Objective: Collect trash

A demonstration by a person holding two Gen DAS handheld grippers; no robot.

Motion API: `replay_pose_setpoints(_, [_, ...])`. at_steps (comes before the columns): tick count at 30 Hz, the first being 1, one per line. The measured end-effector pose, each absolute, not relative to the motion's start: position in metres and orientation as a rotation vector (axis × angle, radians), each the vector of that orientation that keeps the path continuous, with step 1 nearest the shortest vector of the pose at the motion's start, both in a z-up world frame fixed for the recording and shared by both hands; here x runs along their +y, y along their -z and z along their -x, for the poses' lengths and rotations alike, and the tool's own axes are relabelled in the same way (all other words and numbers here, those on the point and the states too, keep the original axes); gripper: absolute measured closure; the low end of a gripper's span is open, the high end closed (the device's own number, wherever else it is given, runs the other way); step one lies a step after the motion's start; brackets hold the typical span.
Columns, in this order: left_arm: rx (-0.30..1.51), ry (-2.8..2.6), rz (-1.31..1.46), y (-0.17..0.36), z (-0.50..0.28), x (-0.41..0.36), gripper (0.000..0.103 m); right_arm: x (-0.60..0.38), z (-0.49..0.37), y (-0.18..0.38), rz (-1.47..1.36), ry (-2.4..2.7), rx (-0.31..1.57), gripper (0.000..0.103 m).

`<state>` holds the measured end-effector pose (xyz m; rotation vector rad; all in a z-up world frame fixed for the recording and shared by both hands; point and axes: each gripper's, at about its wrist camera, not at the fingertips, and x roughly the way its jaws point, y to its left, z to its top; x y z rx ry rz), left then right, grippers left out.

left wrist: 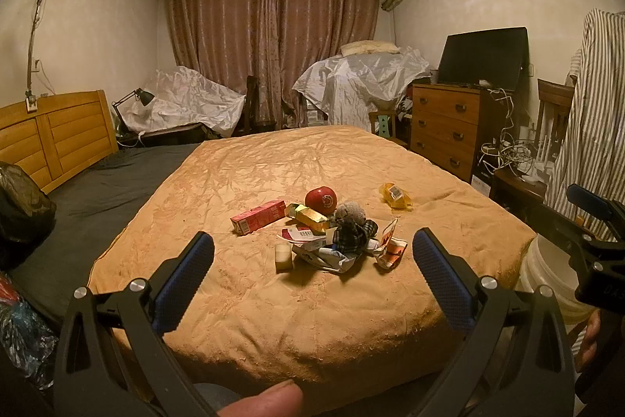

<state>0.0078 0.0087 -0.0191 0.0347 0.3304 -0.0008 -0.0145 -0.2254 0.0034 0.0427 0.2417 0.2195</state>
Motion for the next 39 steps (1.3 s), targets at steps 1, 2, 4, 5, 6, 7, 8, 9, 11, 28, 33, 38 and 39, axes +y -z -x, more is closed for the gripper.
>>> replay_pose_setpoints(1, [0.332,0.001,-0.035,0.019,-0.008,0.009,0.005,-0.225,0.014,-0.003,-0.043,-0.219,0.243,0.004])
replay_pose_setpoints(2, [0.334,0.001,-0.034,0.02,-0.008,0.01,0.005,-0.225,0.014,-0.002,-0.043,-0.22,0.245,0.004])
replay_pose_setpoints(4, [0.34,0.002,-0.035,0.024,-0.009,0.014,0.005,-0.225,0.015,-0.001,-0.043,-0.22,0.247,0.004])
replay_pose_setpoints(5, [0.341,0.001,-0.036,0.024,-0.009,0.014,0.005,-0.224,0.013,-0.001,-0.042,-0.22,0.248,0.004])
replay_pose_setpoints(6, [0.342,0.0,-0.037,0.026,-0.009,0.016,0.005,-0.224,0.013,-0.001,-0.043,-0.221,0.249,0.004])
replay_pose_setpoints(7, [0.343,0.0,-0.039,0.025,-0.009,0.015,0.005,-0.224,0.013,0.002,-0.044,-0.221,0.25,0.004])
replay_pose_setpoints(8, [0.344,0.0,-0.039,0.024,-0.009,0.014,0.005,-0.224,0.012,0.002,-0.044,-0.221,0.25,0.004])
replay_pose_setpoints(9, [0.344,0.0,-0.04,0.025,-0.009,0.015,0.005,-0.224,0.013,0.003,-0.043,-0.221,0.25,0.004])
replay_pose_setpoints(11, [0.344,-0.001,-0.041,0.024,-0.009,0.013,0.005,-0.224,0.012,0.002,-0.043,-0.221,0.25,0.004])
replay_pose_setpoints(28, [0.623,0.096,-0.07,0.09,-0.091,0.064,0.005,-0.22,-0.038,0.053,-0.042,-0.261,0.396,0.004])
replay_pose_setpoints(33, [0.782,0.074,0.01,0.138,-0.151,0.097,0.005,-0.222,-0.078,0.088,-0.108,-0.289,0.528,0.004])
replay_pose_setpoints(38, [0.842,0.065,0.069,0.163,-0.203,0.109,0.009,-0.221,-0.123,0.121,-0.196,-0.343,0.627,0.004])
replay_pose_setpoints(39, [0.848,0.065,0.065,0.166,-0.212,0.107,0.012,-0.221,-0.13,0.125,-0.211,-0.351,0.636,0.004])
